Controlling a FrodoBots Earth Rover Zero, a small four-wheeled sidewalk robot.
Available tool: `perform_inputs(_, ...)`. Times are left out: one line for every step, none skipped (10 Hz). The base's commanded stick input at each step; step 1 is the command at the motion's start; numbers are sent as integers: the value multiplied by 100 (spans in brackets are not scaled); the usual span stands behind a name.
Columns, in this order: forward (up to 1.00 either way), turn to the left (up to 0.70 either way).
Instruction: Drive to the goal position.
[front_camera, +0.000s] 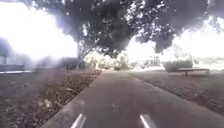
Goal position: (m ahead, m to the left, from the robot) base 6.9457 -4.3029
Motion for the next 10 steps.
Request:
perform_inputs(70,-12)
perform_inputs(70,-23)
perform_inputs(70,-7)
perform_inputs(70,-2)
perform_inputs(70,-20)
perform_inputs(70,-10)
perform_inputs(70,0)
perform_inputs(70,-22)
perform_inputs(70,-19)
perform_inputs(70,-13)
